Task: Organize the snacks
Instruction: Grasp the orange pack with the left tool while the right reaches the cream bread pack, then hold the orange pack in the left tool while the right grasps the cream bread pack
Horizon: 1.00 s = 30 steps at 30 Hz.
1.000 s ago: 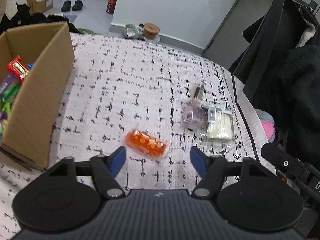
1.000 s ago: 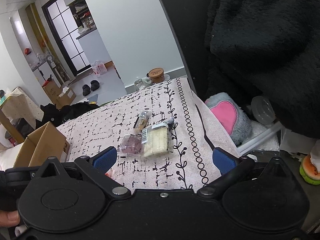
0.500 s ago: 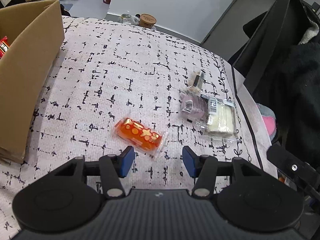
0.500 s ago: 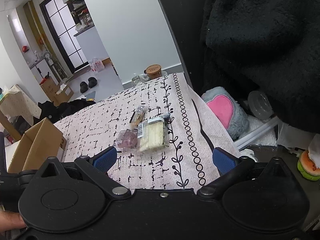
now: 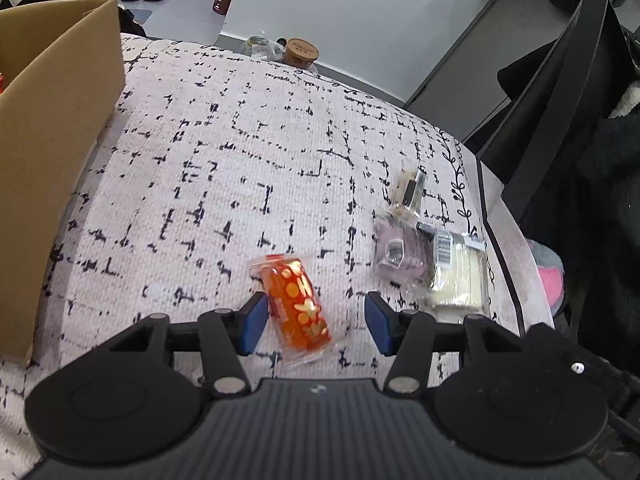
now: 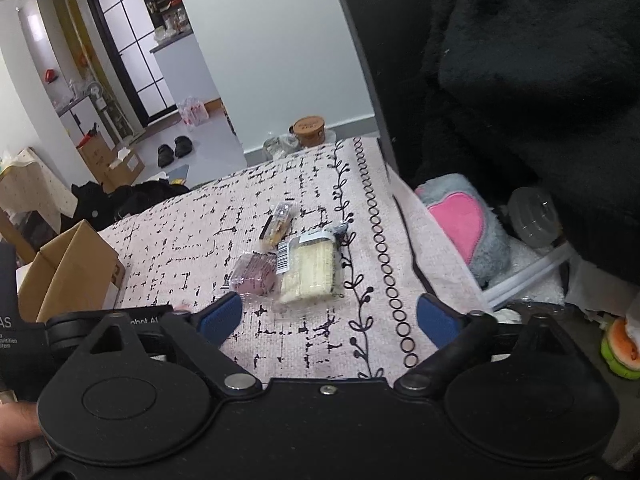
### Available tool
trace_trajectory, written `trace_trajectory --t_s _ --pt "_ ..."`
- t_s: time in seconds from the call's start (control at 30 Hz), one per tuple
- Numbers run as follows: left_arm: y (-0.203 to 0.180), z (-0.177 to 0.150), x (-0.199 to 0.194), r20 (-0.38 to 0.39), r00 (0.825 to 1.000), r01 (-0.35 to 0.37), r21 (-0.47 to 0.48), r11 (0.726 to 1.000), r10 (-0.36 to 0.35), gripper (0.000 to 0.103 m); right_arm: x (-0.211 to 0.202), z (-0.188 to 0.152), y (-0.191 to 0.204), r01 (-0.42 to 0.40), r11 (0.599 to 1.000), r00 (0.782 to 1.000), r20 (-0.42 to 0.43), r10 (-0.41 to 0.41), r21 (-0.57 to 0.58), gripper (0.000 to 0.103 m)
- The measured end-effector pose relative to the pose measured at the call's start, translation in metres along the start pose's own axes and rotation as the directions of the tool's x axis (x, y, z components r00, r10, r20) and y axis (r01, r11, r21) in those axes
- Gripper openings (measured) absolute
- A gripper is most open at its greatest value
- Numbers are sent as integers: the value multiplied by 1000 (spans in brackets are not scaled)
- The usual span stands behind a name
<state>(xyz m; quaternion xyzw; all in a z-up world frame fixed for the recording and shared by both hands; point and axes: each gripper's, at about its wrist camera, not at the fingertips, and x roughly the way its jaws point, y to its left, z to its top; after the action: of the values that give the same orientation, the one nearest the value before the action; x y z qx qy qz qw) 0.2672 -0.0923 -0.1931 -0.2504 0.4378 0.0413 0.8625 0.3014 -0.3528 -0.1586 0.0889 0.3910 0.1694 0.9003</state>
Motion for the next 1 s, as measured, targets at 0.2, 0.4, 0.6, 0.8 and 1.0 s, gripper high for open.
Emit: trace_trajectory --t_s 0.2,0.4,0.6,0.8,1.0 --pt "-3 5 7 16 999 -49 15 999 49 34 18 -2 9 14 1000 999 -32 -14 -17 74" --pt "-5 7 9 13 996 -85 73 994 84 18 29 0 17 53 997 998 -30 -55 -50 73" --pt "7 13 2 6 998 -59 43 997 58 17 42 3 23 88 994 996 -24 -90 -67 70" --pt "18 22 -5 19 998 -63 36 997 63 17 58 4 34 116 989 993 -26 -119 -92 67" --pt "29 30 -11 26 997 -75 35 997 74 17 72 8 47 161 982 986 -12 -164 -101 67"
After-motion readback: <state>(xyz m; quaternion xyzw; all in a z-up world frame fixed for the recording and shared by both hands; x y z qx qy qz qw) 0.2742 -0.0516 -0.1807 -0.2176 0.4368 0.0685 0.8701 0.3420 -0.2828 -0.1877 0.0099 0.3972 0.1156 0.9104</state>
